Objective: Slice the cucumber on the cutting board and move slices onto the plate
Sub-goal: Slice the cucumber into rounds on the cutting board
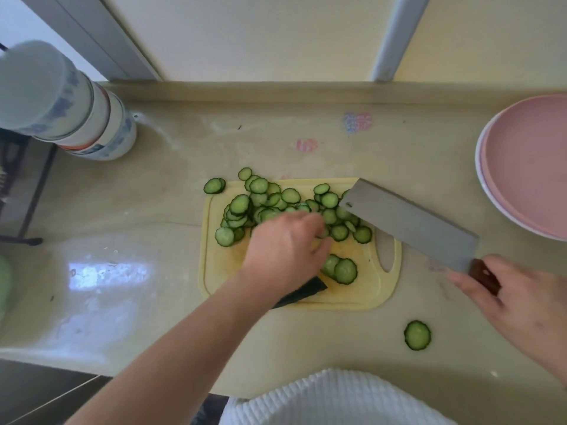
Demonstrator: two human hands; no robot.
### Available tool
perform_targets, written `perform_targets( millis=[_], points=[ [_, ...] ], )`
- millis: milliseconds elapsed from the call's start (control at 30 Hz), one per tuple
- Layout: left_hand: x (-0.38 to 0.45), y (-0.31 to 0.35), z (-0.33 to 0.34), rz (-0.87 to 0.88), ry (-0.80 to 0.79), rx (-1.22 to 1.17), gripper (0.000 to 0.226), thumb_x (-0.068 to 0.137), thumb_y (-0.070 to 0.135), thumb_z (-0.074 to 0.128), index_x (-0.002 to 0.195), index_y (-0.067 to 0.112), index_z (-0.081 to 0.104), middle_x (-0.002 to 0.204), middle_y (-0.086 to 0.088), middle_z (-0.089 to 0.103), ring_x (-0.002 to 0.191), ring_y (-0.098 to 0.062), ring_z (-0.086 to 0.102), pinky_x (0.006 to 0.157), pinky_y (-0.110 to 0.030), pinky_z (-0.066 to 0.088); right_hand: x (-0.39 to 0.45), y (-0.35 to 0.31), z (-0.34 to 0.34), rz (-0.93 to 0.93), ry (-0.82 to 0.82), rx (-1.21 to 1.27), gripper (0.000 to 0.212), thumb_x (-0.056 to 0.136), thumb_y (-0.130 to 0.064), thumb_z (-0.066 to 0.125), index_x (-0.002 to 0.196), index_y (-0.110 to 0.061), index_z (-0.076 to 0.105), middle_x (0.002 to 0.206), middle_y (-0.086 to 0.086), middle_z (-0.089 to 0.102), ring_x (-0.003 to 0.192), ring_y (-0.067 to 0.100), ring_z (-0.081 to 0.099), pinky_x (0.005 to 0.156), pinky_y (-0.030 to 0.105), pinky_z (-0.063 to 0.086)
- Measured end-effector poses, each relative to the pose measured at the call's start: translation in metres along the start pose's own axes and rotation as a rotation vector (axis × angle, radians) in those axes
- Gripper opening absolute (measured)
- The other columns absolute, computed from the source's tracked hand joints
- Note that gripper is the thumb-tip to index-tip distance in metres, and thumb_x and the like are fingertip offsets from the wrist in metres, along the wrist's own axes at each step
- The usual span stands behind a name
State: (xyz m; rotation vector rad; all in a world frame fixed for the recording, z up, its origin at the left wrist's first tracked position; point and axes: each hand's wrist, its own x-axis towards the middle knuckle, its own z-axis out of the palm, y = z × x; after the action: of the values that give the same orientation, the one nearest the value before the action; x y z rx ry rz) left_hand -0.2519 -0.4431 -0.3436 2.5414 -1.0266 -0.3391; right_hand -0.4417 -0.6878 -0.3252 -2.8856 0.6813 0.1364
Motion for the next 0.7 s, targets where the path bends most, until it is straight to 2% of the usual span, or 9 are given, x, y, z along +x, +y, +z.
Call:
perform_targets(
  millis=[67,167,233,333,433,500,567,633,700],
  points=[
    [-0.005,0.023,0.005,-0.037,-0.14,0.171,0.036,0.096,0.056,0.056,0.101,0.021,0.06,0.091,0.006,0.058,0.086,-0.017,0.055,0.078,-0.032,0.047,0.002,-0.005,-0.003,0.006,-0.02,-0.026,0.058,0.085,-0.075,0.031,0.06,-0.023,0.034,0.042,-0.01,0.029,0.035,0.027,0.048,0.033,0.036,0.042],
    [-0.01,0.044,0.017,-0.071,-0.218,0.304,0.041,0.096,0.057,0.056,0.111,0.019,0.056,0.108,0.0,0.059,0.105,-0.025,0.054,0.093,-0.04,0.043,0.0,-0.012,-0.004,0.025,-0.066,-0.026,0.056,0.087,-0.07,0.045,0.061,-0.021,0.04,0.041,-0.005,0.041,0.037,0.028,0.051,0.035,0.037,0.044],
    [-0.009,0.049,0.022,-0.094,-0.252,0.31,0.037,0.097,0.05,0.059,0.114,0.018,0.055,0.112,-0.002,0.059,0.108,-0.027,0.053,0.092,-0.04,0.04,-0.002,-0.013,-0.002,0.035,-0.079,-0.024,0.051,0.085,-0.065,0.048,0.062,-0.02,0.043,0.042,-0.002,0.046,0.038,0.029,0.053,0.036,0.038,0.044],
    [-0.006,0.053,0.026,-0.122,-0.276,0.264,0.027,0.096,0.037,0.065,0.111,0.016,0.056,0.108,-0.003,0.061,0.106,-0.026,0.053,0.085,-0.037,0.037,-0.003,-0.015,-0.008,0.055,-0.09,-0.015,0.061,0.087,-0.074,0.031,0.062,-0.02,0.043,0.04,-0.003,0.043,0.036,0.027,0.05,0.034,0.035,0.041],
    [-0.003,0.051,0.027,-0.118,-0.296,0.196,0.014,0.095,0.024,0.066,0.106,0.017,0.061,0.104,-0.002,0.062,0.094,-0.023,0.05,0.077,-0.032,0.033,-0.005,-0.016,-0.015,0.061,-0.071,0.028,0.06,0.085,-0.074,0.028,0.06,-0.021,0.041,0.038,-0.005,0.035,0.031,0.025,0.043,0.031,0.035,0.039],
    [-0.001,0.048,0.024,-0.149,-0.321,0.09,0.011,0.096,0.02,0.064,0.106,0.017,0.063,0.102,-0.002,0.063,0.09,-0.021,0.052,0.073,-0.032,0.039,-0.005,-0.018,-0.019,0.074,-0.041,0.053,0.059,0.085,-0.074,0.029,0.06,-0.021,0.038,0.037,-0.005,0.034,0.031,0.026,0.042,0.031,0.036,0.039],
    [0.003,0.042,0.014,-0.215,-0.331,-0.068,0.009,0.095,0.02,0.066,0.104,0.018,0.065,0.098,0.0,0.066,0.09,-0.022,0.06,0.075,-0.034,0.052,-0.005,-0.018,-0.02,0.082,-0.025,0.063,0.06,0.086,-0.076,0.028,0.059,-0.022,0.035,0.037,-0.006,0.034,0.03,0.024,0.041,0.03,0.036,0.039],
    [0.009,0.028,-0.003,-0.311,-0.276,-0.219,0.007,0.094,0.02,0.07,0.1,0.021,0.067,0.093,0.005,0.067,0.085,-0.016,0.064,0.076,-0.031,0.057,-0.005,-0.018,-0.021,0.094,-0.023,0.07,0.06,0.086,-0.076,0.027,0.06,-0.023,0.034,0.036,-0.007,0.035,0.029,0.021,0.04,0.03,0.035,0.039],
    [0.018,0.006,-0.024,-0.414,-0.166,-0.307,0.008,0.094,0.021,0.072,0.097,0.024,0.065,0.088,0.012,0.064,0.078,-0.005,0.061,0.066,-0.017,0.051,-0.006,-0.019,-0.023,0.089,-0.022,0.071,0.059,0.086,-0.075,0.029,0.06,-0.023,0.034,0.035,-0.006,0.035,0.029,0.02,0.04,0.029,0.033,0.037]
  ],
)
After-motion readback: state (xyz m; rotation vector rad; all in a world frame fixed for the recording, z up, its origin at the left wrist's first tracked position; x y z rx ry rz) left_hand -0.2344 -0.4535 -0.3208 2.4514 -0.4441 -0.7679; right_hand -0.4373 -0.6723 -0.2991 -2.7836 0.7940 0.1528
